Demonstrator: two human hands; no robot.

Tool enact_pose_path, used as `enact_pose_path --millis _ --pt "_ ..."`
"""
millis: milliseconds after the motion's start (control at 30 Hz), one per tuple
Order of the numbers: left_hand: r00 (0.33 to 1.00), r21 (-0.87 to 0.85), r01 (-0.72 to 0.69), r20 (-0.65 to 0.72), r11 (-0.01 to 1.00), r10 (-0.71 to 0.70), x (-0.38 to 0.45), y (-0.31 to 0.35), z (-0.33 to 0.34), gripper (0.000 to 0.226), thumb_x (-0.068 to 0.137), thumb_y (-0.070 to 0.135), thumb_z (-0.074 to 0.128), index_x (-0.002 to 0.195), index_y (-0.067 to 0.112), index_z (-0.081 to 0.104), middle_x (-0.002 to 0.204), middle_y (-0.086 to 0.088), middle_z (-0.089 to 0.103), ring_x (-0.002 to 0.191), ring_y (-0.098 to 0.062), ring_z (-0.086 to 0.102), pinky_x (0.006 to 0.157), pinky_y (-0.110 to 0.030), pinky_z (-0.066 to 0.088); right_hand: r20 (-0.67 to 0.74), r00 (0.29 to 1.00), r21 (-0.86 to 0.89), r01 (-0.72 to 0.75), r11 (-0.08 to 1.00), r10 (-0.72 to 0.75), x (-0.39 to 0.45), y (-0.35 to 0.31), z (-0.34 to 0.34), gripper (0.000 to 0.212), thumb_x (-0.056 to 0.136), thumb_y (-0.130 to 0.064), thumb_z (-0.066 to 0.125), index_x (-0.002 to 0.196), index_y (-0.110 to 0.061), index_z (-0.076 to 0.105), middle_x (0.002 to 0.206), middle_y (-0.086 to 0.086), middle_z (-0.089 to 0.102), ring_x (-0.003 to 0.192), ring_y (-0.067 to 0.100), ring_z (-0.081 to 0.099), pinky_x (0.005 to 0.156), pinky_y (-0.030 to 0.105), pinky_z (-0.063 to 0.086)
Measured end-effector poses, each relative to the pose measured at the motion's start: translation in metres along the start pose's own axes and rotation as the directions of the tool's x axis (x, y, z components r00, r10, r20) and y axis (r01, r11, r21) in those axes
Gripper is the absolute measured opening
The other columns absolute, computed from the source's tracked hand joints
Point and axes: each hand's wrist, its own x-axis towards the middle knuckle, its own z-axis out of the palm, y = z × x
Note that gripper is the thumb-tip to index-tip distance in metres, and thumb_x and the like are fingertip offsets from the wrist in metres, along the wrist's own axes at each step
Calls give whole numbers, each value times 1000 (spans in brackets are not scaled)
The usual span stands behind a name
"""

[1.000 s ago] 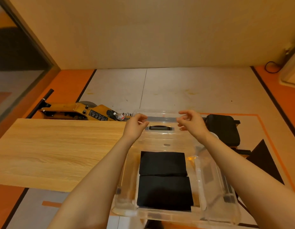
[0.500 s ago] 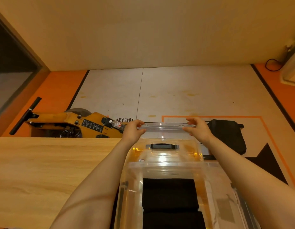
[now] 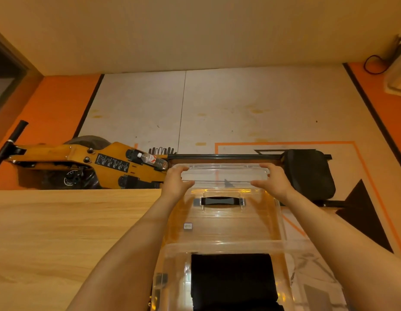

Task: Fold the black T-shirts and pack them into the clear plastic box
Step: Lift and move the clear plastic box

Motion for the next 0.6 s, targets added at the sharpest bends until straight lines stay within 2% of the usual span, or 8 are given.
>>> enact_pose_path --millis 100,200,267,400,467,600 --pt "999 73 38 -3 997 -38 -1 -10 9 60 80 24 77 134 24 50 145 -5 40 132 -25 39 108 -39 38 35 998 -63 -42 997 44 2 12 -1 80 80 -21 80 147 -19 36 154 14 28 142 34 28 114 44 29" --pt "995 172 95 23 981 -100 -5 -18 16 70 78 32 78 138 32 45 154 -4 26 140 -29 25 111 -47 32 94 985 -119 -136 984 147 2 24 1 96 80 -20 80 154 -22 20 159 18 18 147 38 13 117 52 20" --pt "988 223 125 64 967 -143 -7 -23 20 81 74 37 81 143 35 38 159 -7 13 144 -33 15 112 -51 26 150 968 -117 -185 976 201 2 30 6 102 80 -17 80 156 -24 12 156 19 27 146 40 18 117 54 22" --pt "956 177 233 138 956 -259 -11 -36 28 106 68 38 85 150 40 17 159 -15 -12 146 -38 -4 115 -55 19 223 938 -153 -236 960 266 0 34 11 112 79 -17 80 156 -25 0 151 20 38 137 39 39 112 53 34" --pt "943 179 272 144 945 -299 -12 -43 32 111 69 36 85 151 39 11 159 -19 -9 146 -39 -3 115 -53 19 251 928 -188 -234 954 277 -1 35 13 114 79 -21 81 156 -27 -4 152 20 36 135 40 41 112 52 35" --pt "949 225 249 137 942 -283 -16 -51 37 112 69 40 84 152 35 9 159 -20 3 147 -37 1 115 -50 18 272 919 -228 -225 947 284 -3 35 15 116 78 -27 82 155 -33 -6 155 23 26 138 43 35 113 56 31"
